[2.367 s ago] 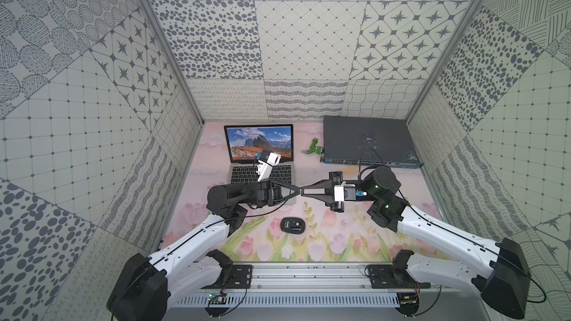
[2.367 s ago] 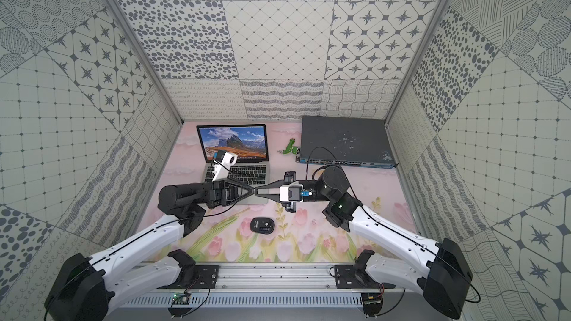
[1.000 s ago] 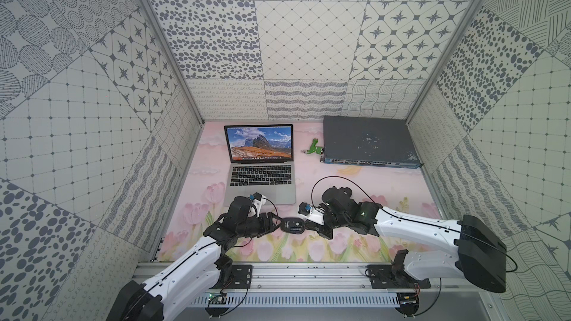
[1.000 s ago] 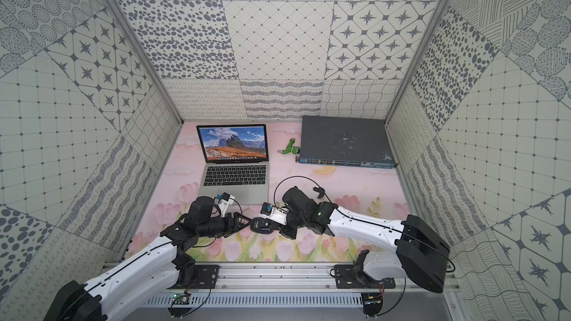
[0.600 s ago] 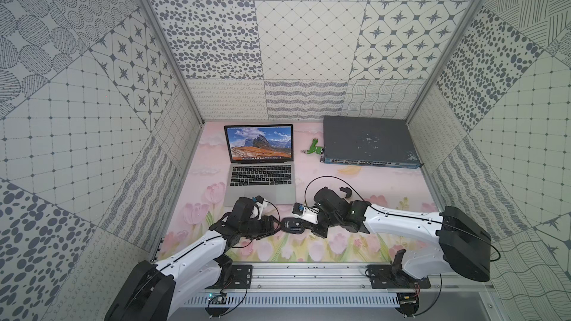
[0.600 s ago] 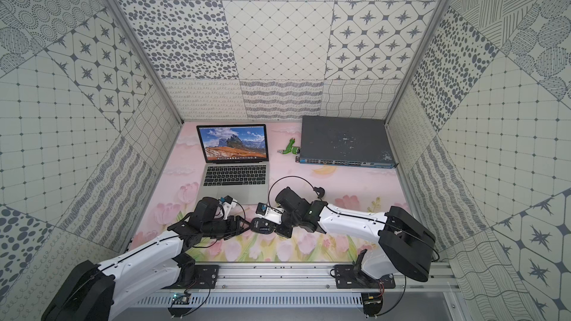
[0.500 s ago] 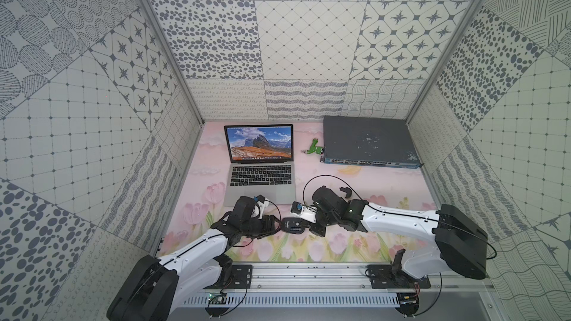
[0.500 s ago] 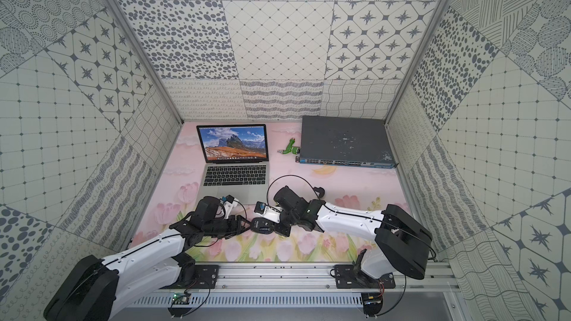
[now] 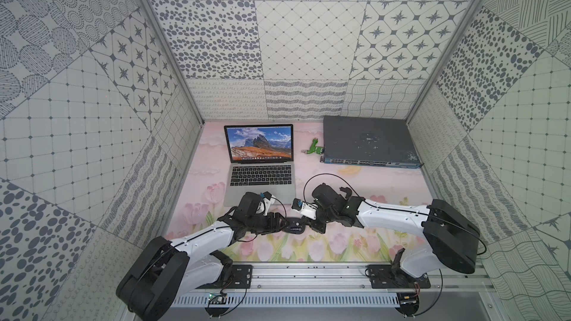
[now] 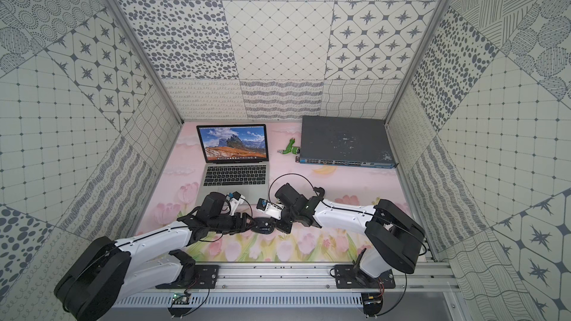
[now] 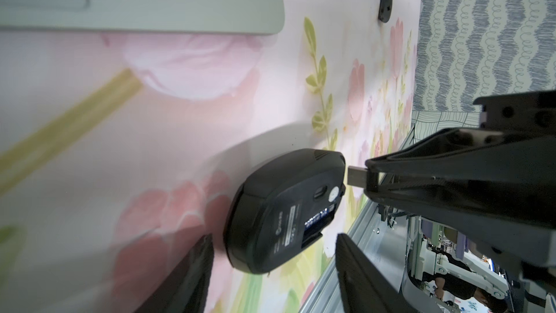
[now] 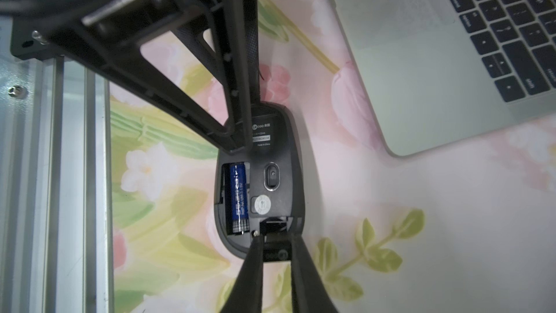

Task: Remove the wireless mouse receiver from the laptop
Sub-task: Insert the USB plug into the mouse.

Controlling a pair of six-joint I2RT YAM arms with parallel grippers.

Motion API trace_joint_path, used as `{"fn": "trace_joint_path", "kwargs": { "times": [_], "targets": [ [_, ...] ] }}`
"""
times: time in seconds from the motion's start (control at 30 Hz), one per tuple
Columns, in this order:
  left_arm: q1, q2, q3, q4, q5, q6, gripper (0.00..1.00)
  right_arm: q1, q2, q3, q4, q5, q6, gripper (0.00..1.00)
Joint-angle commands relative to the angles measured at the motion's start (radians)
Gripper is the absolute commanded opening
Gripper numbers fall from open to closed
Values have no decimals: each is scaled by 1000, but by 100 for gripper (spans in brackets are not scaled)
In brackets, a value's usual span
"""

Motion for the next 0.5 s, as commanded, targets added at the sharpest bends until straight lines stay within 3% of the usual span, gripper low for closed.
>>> {"fn": "trace_joint_path", "kwargs": {
  "times": [0.0, 0.47],
  "targets": [
    [-35, 60, 38, -55, -69, 63, 67, -1, 15, 25, 18, -20, -18, 3],
    [-84, 120, 72, -86, -130, 77, 61, -1, 59, 50, -13, -3, -30, 3]
  ]
}}
